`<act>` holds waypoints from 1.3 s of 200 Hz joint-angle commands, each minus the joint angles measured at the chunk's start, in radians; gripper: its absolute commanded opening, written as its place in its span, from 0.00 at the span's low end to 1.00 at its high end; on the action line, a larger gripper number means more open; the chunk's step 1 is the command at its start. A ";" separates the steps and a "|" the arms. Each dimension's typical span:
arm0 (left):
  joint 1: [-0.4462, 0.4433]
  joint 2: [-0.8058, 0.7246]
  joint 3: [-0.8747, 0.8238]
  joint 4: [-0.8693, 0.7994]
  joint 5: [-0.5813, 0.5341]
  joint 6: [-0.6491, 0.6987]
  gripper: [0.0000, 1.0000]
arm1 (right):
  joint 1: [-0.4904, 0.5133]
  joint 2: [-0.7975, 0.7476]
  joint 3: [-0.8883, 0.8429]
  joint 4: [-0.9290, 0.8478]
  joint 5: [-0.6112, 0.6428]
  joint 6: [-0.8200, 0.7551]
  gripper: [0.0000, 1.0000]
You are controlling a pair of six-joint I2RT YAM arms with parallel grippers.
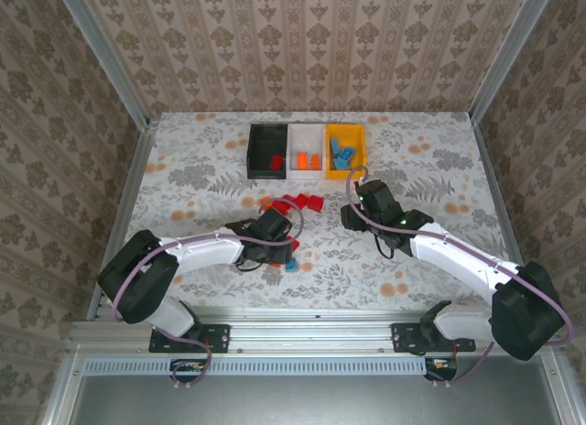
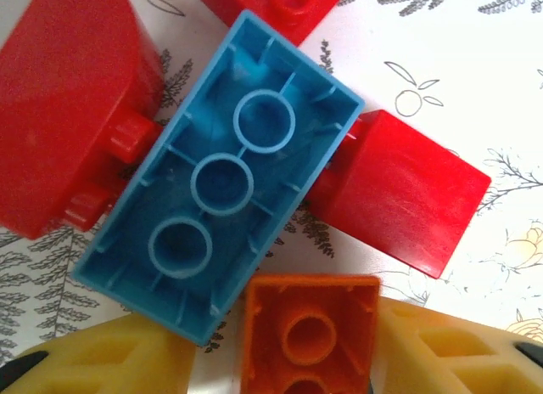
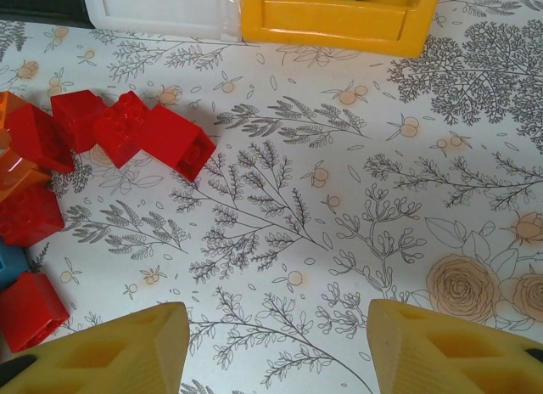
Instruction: Sort the legos into containers by color
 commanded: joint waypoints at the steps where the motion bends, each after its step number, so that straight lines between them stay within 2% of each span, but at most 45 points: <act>1: 0.001 0.016 0.011 0.008 0.012 0.000 0.48 | -0.001 -0.001 -0.015 0.002 0.020 -0.013 0.58; 31: -0.013 -0.022 0.023 -0.026 0.002 0.006 0.34 | -0.001 -0.004 -0.019 0.007 0.019 -0.010 0.59; 69: -0.029 -0.102 0.029 -0.077 0.005 0.005 0.26 | -0.003 -0.006 -0.029 0.020 0.022 -0.011 0.58; 100: -0.031 -0.170 0.084 -0.094 0.109 0.044 0.23 | -0.002 0.001 -0.040 0.044 0.029 -0.004 0.58; 123: -0.006 -0.159 0.243 -0.188 0.078 0.132 0.26 | -0.003 0.002 -0.051 0.074 0.045 0.013 0.58; 144: 0.057 -0.049 0.418 -0.205 0.081 0.234 0.27 | -0.004 0.011 -0.053 0.097 0.050 0.023 0.58; 168: 0.118 0.140 0.644 -0.218 0.073 0.318 0.24 | -0.009 0.016 -0.050 0.101 0.044 0.022 0.58; 217: 0.217 0.582 1.114 -0.275 0.116 0.378 0.17 | -0.039 0.009 -0.067 0.149 0.006 0.042 0.58; 260: 0.250 0.830 1.438 -0.331 0.090 0.392 0.18 | -0.059 -0.042 -0.114 0.137 -0.005 0.044 0.58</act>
